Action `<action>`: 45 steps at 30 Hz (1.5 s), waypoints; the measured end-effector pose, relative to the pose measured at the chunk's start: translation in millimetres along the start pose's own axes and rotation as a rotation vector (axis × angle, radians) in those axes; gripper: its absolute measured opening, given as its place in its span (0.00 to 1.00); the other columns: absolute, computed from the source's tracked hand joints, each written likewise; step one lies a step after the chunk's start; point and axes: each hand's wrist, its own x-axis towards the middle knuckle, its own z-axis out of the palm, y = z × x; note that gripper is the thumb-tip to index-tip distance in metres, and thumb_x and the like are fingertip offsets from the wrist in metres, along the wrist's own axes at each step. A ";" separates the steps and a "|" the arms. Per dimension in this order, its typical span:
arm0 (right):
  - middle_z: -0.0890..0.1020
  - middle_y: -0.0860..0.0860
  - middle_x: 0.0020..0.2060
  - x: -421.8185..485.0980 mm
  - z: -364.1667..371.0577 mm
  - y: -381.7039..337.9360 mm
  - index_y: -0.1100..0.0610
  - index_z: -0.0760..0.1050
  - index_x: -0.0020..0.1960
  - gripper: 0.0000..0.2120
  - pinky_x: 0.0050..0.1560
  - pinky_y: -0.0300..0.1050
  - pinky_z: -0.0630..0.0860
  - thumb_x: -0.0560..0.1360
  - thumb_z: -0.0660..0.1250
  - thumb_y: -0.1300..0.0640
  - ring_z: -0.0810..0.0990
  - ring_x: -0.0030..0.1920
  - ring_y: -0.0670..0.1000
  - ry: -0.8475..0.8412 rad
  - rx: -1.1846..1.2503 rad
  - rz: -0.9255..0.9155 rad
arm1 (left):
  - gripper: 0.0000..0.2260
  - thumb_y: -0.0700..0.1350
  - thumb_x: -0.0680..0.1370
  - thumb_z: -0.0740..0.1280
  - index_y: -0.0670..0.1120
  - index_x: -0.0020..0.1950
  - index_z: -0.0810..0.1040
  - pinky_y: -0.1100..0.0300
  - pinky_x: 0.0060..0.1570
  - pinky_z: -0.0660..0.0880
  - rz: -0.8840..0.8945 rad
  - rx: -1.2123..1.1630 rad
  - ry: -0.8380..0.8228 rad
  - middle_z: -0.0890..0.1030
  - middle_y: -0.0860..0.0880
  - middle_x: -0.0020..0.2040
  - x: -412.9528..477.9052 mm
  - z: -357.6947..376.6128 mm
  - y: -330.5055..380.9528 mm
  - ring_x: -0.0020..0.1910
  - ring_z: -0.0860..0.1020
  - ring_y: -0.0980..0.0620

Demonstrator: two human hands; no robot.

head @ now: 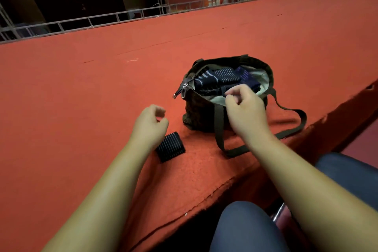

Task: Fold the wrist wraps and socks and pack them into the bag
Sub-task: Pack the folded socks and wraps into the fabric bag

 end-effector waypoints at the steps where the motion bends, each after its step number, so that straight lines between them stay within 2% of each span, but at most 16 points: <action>1: 0.80 0.46 0.35 -14.4 6.0 -3.3 0.51 0.81 0.49 0.06 0.42 0.36 0.70 0.78 0.67 0.61 0.77 0.38 0.44 -0.045 0.031 -0.012 | 0.13 0.41 0.79 0.68 0.48 0.63 0.81 0.55 0.59 0.75 -0.067 0.029 -0.054 0.83 0.48 0.60 -5.4 4.2 -14.2 0.57 0.81 0.48; 3: 0.79 0.46 0.32 -39.5 22.1 -5.9 0.50 0.81 0.47 0.06 0.39 0.33 0.69 0.77 0.68 0.60 0.76 0.35 0.43 -0.178 0.062 -0.013 | 0.16 0.43 0.79 0.69 0.46 0.67 0.80 0.55 0.63 0.75 -0.142 0.043 -0.114 0.82 0.47 0.63 -17.6 10.0 -36.1 0.59 0.81 0.47; 5: 0.81 0.45 0.34 -59.8 43.0 -0.4 0.49 0.82 0.47 0.06 0.40 0.35 0.71 0.77 0.68 0.59 0.77 0.35 0.42 -0.304 0.029 -0.006 | 0.18 0.45 0.80 0.70 0.46 0.70 0.79 0.55 0.65 0.73 -0.156 0.044 -0.149 0.81 0.46 0.66 -28.4 13.1 -49.3 0.62 0.81 0.47; 8: 0.86 0.44 0.45 -80.0 73.8 13.7 0.50 0.84 0.54 0.07 0.53 0.43 0.78 0.80 0.68 0.53 0.82 0.45 0.43 -0.422 -0.080 0.029 | 0.18 0.49 0.81 0.71 0.46 0.70 0.80 0.54 0.68 0.73 -0.159 0.026 -0.170 0.81 0.47 0.66 -35.2 18.8 -62.4 0.66 0.79 0.47; 12: 0.84 0.50 0.62 -89.3 103.8 26.9 0.54 0.79 0.69 0.21 0.67 0.49 0.76 0.82 0.67 0.44 0.81 0.64 0.52 -0.474 -0.186 0.091 | 0.21 0.51 0.80 0.74 0.48 0.72 0.79 0.54 0.67 0.74 -0.178 -0.053 -0.178 0.80 0.47 0.66 -38.4 22.7 -71.3 0.62 0.80 0.49; 16: 0.82 0.47 0.60 -96.2 118.9 35.7 0.51 0.76 0.71 0.23 0.65 0.52 0.75 0.80 0.67 0.41 0.79 0.64 0.53 -0.430 -0.299 -0.006 | 0.23 0.52 0.80 0.73 0.50 0.74 0.78 0.53 0.71 0.71 -0.171 -0.042 -0.181 0.78 0.47 0.66 -39.3 24.1 -75.4 0.66 0.78 0.47; 18: 0.81 0.46 0.60 -97.1 119.3 37.1 0.50 0.76 0.71 0.23 0.64 0.52 0.75 0.80 0.67 0.42 0.78 0.64 0.52 -0.430 -0.308 -0.018 | 0.21 0.53 0.78 0.74 0.53 0.71 0.80 0.49 0.72 0.72 -0.173 -0.072 -0.193 0.79 0.47 0.64 -38.5 23.9 -77.2 0.65 0.78 0.46; 21: 0.82 0.45 0.61 -97.3 118.1 38.4 0.49 0.75 0.72 0.23 0.66 0.52 0.76 0.79 0.68 0.42 0.78 0.65 0.52 -0.442 -0.286 -0.032 | 0.16 0.54 0.71 0.74 0.59 0.58 0.83 0.46 0.66 0.77 -0.170 -0.238 -0.179 0.83 0.48 0.59 -39.9 24.5 -83.1 0.58 0.82 0.48; 23: 0.81 0.45 0.65 -98.6 116.8 39.1 0.49 0.73 0.74 0.26 0.68 0.53 0.75 0.79 0.67 0.42 0.78 0.67 0.51 -0.458 -0.283 -0.036 | 0.13 0.51 0.71 0.75 0.59 0.54 0.82 0.44 0.63 0.79 -0.168 -0.322 -0.167 0.84 0.47 0.56 -44.2 24.6 -84.5 0.55 0.83 0.47; 27: 0.80 0.43 0.69 -99.8 113.2 36.1 0.48 0.69 0.79 0.33 0.72 0.53 0.73 0.76 0.66 0.39 0.76 0.70 0.50 -0.490 -0.230 -0.011 | 0.12 0.35 0.80 0.72 0.48 0.59 0.79 0.50 0.53 0.81 -0.163 -0.551 -0.208 0.84 0.48 0.51 -58.4 16.6 -77.1 0.51 0.82 0.48; 29: 0.81 0.43 0.68 -100.0 111.9 36.4 0.45 0.69 0.80 0.35 0.71 0.53 0.74 0.75 0.66 0.36 0.78 0.68 0.47 -0.513 -0.160 0.006 | 0.11 0.33 0.81 0.70 0.48 0.59 0.80 0.48 0.54 0.81 -0.162 -0.649 -0.218 0.84 0.48 0.52 -64.7 11.1 -75.2 0.52 0.82 0.49; 32: 0.85 0.41 0.58 -102.8 105.9 34.4 0.41 0.75 0.73 0.26 0.65 0.52 0.78 0.75 0.68 0.38 0.81 0.59 0.43 -0.529 -0.023 0.003 | 0.10 0.37 0.82 0.69 0.52 0.57 0.81 0.46 0.53 0.81 -0.139 -0.657 -0.213 0.85 0.50 0.50 -72.9 2.9 -70.2 0.48 0.83 0.51; 36: 0.84 0.43 0.47 -110.6 92.5 25.5 0.48 0.79 0.55 0.07 0.56 0.47 0.77 0.79 0.73 0.49 0.81 0.49 0.43 -0.520 0.120 0.006 | 0.09 0.39 0.83 0.68 0.52 0.59 0.80 0.48 0.48 0.78 -0.052 -0.600 -0.229 0.84 0.48 0.49 -78.7 -7.6 -59.3 0.45 0.81 0.50; 39: 0.85 0.43 0.47 -117.6 79.4 16.2 0.48 0.78 0.54 0.06 0.53 0.44 0.77 0.80 0.73 0.49 0.82 0.49 0.43 -0.521 0.150 -0.009 | 0.08 0.45 0.80 0.68 0.56 0.57 0.80 0.46 0.51 0.80 -0.010 -0.569 -0.254 0.84 0.50 0.50 -82.2 -14.2 -48.6 0.47 0.81 0.50; 42: 0.86 0.42 0.48 -117.2 63.0 2.8 0.48 0.78 0.58 0.08 0.52 0.40 0.77 0.80 0.73 0.49 0.83 0.50 0.40 -0.453 0.199 -0.001 | 0.08 0.41 0.84 0.67 0.54 0.58 0.79 0.39 0.52 0.82 0.063 -0.563 -0.263 0.82 0.51 0.49 -80.6 -16.8 -34.4 0.47 0.81 0.51; 45: 0.87 0.43 0.51 -107.0 45.0 -9.0 0.47 0.79 0.63 0.12 0.56 0.45 0.81 0.81 0.73 0.50 0.85 0.52 0.41 -0.399 0.241 -0.032 | 0.08 0.38 0.85 0.66 0.49 0.60 0.78 0.46 0.45 0.84 0.145 -0.564 -0.232 0.80 0.48 0.51 -76.5 -22.2 -11.9 0.45 0.81 0.53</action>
